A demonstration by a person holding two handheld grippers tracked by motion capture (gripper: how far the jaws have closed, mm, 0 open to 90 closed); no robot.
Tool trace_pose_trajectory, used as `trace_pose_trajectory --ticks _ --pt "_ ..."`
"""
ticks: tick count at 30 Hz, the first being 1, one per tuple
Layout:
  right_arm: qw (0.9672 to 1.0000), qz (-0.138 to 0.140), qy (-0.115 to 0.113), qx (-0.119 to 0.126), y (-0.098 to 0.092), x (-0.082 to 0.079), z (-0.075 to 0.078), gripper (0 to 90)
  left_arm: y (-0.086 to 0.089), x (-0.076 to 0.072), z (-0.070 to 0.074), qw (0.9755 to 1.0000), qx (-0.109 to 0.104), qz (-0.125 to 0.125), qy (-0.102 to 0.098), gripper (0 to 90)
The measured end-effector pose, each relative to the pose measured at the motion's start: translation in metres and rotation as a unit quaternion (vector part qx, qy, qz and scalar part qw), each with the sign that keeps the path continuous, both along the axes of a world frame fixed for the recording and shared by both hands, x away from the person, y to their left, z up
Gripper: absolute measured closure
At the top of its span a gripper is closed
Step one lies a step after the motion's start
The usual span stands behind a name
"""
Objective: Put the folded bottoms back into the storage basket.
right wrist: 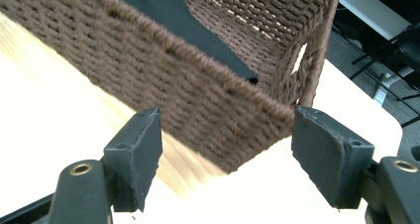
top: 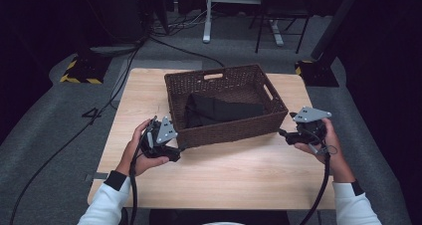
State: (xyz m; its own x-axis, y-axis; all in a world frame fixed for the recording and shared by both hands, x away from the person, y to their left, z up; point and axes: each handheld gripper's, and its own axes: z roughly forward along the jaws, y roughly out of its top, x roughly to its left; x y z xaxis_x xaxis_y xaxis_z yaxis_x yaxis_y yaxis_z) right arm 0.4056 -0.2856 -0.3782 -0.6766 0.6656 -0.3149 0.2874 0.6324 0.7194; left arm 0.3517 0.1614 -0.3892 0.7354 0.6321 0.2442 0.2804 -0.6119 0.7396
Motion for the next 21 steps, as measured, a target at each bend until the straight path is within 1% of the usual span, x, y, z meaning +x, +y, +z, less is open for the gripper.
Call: trace_pose_trajectory --ticks 1,2,4,5,7,9,11,14,17,18,19,21 --pt "1.0000 0.000 0.001 -0.002 -0.001 -0.002 -0.002 28.4 0.004 -0.001 -0.005 1.0000 0.005 0.008 0.002 16.8" --pt "1.0000 -0.002 0.001 -0.002 -0.002 -0.004 -0.004 28.4 0.006 -0.001 -0.008 0.9999 0.007 0.011 0.004 16.9" --pt "1.0000 -0.004 0.004 0.000 -0.005 -0.008 -0.008 28.5 0.009 -0.002 -0.014 0.9998 0.014 0.017 0.003 16.9" --pt "1.0000 -0.002 0.004 0.000 -0.007 -0.010 -0.011 28.3 0.011 -0.002 -0.019 0.9995 0.021 0.025 0.002 16.8" --pt "0.9999 -0.007 0.004 -0.010 -0.010 -0.015 -0.018 27.8 0.014 -0.001 -0.027 0.9993 0.021 0.031 0.008 16.8" --pt "0.9998 -0.013 0.003 -0.016 -0.012 -0.018 -0.024 27.2 0.016 0.000 -0.034 0.9988 0.033 0.036 0.011 16.8" --pt "0.9998 -0.016 0.006 -0.012 -0.016 -0.022 -0.030 26.4 0.018 0.000 -0.041 0.9983 0.039 0.040 0.017 16.8" --pt "0.9995 -0.031 0.005 -0.005 -0.022 -0.027 -0.039 24.4 0.021 -0.001 -0.050 0.9977 0.047 0.043 0.024 16.8" --pt "0.9990 -0.045 0.005 -0.004 -0.028 -0.032 -0.048 23.0 0.025 -0.002 -0.056 0.9970 0.053 0.049 0.028 16.8" --pt "0.9990 -0.045 0.005 -0.004 -0.028 -0.032 -0.048 23.0 0.025 -0.002 -0.056 0.9970 0.053 0.049 0.028 16.7" --pt "0.9986 -0.052 0.009 -0.003 -0.032 -0.035 -0.056 22.6 0.027 -0.003 -0.059 0.9969 0.053 0.049 0.031 16.8" --pt "0.9983 -0.057 0.012 -0.002 -0.037 -0.037 -0.063 22.4 0.030 -0.005 -0.065 0.9966 0.053 0.054 0.031 16.8"
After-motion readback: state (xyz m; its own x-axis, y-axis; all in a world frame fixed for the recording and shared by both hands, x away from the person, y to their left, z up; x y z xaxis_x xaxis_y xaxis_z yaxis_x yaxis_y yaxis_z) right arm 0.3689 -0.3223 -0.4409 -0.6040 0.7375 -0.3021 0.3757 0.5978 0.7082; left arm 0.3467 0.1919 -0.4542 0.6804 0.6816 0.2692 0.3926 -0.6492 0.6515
